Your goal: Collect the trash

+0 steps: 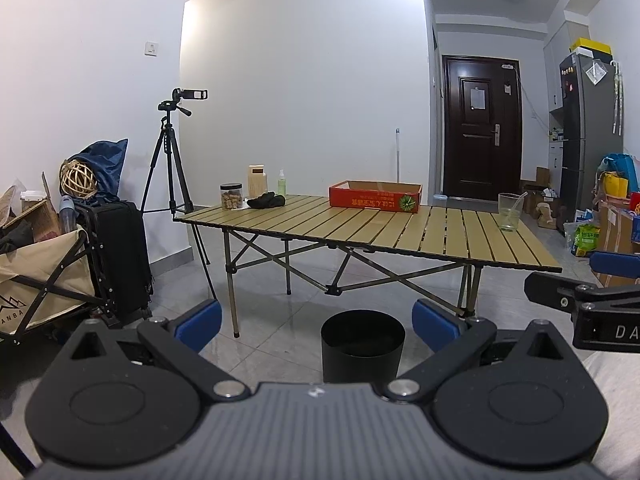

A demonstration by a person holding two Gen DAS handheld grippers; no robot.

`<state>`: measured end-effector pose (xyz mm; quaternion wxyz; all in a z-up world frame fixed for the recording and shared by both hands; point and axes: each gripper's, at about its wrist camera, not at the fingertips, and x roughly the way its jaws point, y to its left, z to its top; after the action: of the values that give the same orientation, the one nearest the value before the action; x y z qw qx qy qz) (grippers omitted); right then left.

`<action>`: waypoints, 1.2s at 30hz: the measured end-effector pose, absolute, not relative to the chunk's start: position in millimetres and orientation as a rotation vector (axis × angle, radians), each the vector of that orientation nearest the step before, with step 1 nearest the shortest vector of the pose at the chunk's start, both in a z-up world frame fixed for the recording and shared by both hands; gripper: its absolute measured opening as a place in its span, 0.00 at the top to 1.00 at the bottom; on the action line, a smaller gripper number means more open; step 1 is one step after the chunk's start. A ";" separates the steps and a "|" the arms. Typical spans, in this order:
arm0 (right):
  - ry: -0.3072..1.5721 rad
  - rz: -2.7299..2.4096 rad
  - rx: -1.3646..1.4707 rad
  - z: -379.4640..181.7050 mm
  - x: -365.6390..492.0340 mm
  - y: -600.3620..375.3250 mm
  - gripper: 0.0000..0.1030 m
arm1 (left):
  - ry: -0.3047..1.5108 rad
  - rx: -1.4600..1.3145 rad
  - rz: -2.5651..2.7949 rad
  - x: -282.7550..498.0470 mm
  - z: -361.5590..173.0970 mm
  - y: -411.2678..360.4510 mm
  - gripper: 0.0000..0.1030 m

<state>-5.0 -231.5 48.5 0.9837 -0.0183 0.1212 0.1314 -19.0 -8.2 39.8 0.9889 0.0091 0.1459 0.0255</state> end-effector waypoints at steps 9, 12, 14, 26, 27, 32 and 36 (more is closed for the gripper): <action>0.254 0.263 -0.022 47.2 -2.9 -232.0 0.04 | 0.293 0.017 0.051 -19.1 40.6 -8.3 0.00; 0.257 0.265 -0.022 46.8 -2.3 -231.9 0.04 | 0.292 0.018 0.052 -19.3 41.2 -8.1 0.00; 0.255 0.264 -0.021 46.8 -2.3 -232.2 0.04 | 0.292 0.019 0.052 -19.4 41.3 -7.9 0.00; 0.252 0.269 -0.021 47.0 -2.9 -232.2 0.04 | 0.289 0.020 0.053 -19.0 43.2 -6.0 0.00; 0.252 0.268 -0.021 47.0 -3.2 -232.1 0.04 | 0.288 0.020 0.053 -19.2 43.0 -6.0 0.00; 0.249 0.270 -0.023 47.6 -3.0 -232.1 0.04 | 0.287 0.020 0.051 -18.9 43.0 -5.9 0.00; 0.246 0.273 -0.021 48.6 -1.8 -232.9 0.04 | 0.287 0.020 0.052 -19.2 43.9 -5.5 0.00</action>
<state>-1.8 -232.9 48.6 0.9831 -0.0104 0.1224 0.1357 -19.2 -5.5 43.9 0.9893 0.0099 0.1429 0.0257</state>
